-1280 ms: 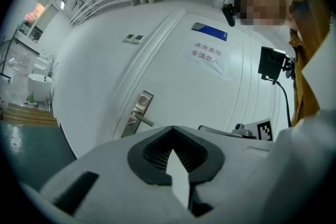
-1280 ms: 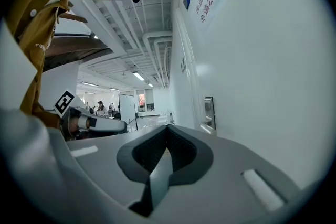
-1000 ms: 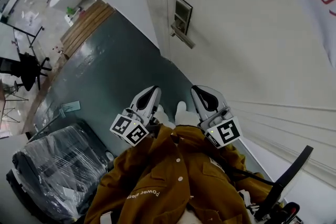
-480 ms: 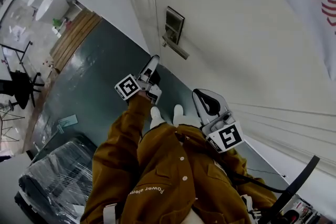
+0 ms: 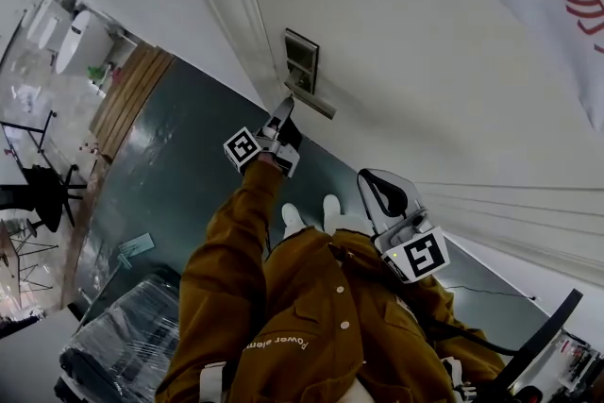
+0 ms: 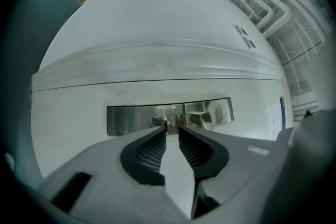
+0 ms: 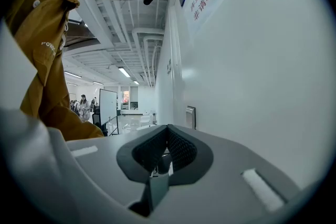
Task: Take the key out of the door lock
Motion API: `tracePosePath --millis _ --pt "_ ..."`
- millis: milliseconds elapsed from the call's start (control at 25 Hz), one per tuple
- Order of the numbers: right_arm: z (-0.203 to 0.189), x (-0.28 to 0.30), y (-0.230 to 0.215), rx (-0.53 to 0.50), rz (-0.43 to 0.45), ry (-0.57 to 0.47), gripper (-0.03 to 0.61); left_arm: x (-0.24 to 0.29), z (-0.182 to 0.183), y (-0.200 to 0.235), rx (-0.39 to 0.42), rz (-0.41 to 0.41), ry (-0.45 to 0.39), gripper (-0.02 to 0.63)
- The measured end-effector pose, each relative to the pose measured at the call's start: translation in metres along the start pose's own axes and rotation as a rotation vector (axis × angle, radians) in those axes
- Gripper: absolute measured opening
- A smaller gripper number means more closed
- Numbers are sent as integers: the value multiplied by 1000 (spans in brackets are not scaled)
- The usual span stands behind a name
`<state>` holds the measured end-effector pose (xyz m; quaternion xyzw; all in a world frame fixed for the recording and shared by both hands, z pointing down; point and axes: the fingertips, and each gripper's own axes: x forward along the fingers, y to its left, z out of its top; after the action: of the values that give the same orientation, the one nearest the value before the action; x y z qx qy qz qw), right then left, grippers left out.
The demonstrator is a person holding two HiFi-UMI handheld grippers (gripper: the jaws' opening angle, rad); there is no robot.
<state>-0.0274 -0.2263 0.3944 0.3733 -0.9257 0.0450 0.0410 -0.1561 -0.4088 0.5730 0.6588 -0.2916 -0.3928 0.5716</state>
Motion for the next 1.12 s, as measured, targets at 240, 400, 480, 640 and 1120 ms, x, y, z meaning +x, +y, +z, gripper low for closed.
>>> tracePosePath --millis 240,400,480,640,1120 --pt "-3 0 4 16 -10 2 5 5 2 11 -10 27 16 137" --pt "-3 -1 5 24 -19 -8 5 14 5 10 -13 18 21 129" --pt "-4 -2 4 25 -28 -4 5 15 5 11 -13 20 23 118" --pt "-2 -3 3 25 -34 -16 5 15 9 15 -13 23 14 69" --pt "-3 4 6 26 -23 0 5 16 8 17 -66 33 24 21"
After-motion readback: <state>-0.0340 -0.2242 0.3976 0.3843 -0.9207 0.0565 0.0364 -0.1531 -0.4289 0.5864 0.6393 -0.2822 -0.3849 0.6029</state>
